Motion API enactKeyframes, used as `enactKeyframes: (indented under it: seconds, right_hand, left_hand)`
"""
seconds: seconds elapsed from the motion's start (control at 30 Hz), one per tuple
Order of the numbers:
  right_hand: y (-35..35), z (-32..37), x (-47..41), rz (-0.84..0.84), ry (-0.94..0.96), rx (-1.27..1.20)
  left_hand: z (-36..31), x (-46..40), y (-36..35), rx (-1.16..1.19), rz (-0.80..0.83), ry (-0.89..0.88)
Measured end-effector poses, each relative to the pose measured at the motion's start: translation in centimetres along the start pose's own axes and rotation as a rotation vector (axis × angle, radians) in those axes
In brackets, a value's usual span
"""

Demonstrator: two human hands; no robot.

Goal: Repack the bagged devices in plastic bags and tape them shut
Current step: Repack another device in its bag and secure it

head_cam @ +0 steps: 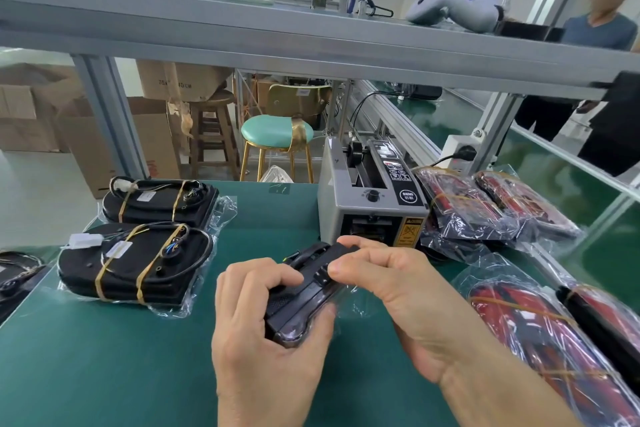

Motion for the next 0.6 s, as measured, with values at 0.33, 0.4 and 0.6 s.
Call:
enactKeyframes:
  seconds: [0.33, 0.4, 0.6]
  right_hand:
    - [0.10, -0.08, -0.21, 0.012, -0.028, -0.004]
    - [0.18, -0.10, -0.30, 0.025, -0.028, 0.004]
    - [0.29, -0.04, -0.37, 0.042, -0.021, 0.032]
  left_hand:
    - [-0.17, -0.02, -0.07, 0.005, -0.013, -0.003]
    - [-0.16, -0.02, -0.10, -0.001, -0.015, -0.004]
    - [-0.20, -0.07, -0.08, 0.021, -0.013, 0.003]
Point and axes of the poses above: each hand's wrist, its own x-axis away from the middle knuckle, its own y-axis out of the back of the hand, z = x × y, the point moved 1 cm from there along -x, towards the middle knuckle, and after that the axes turned 11 degrees about -z, right-handed, at the moved point
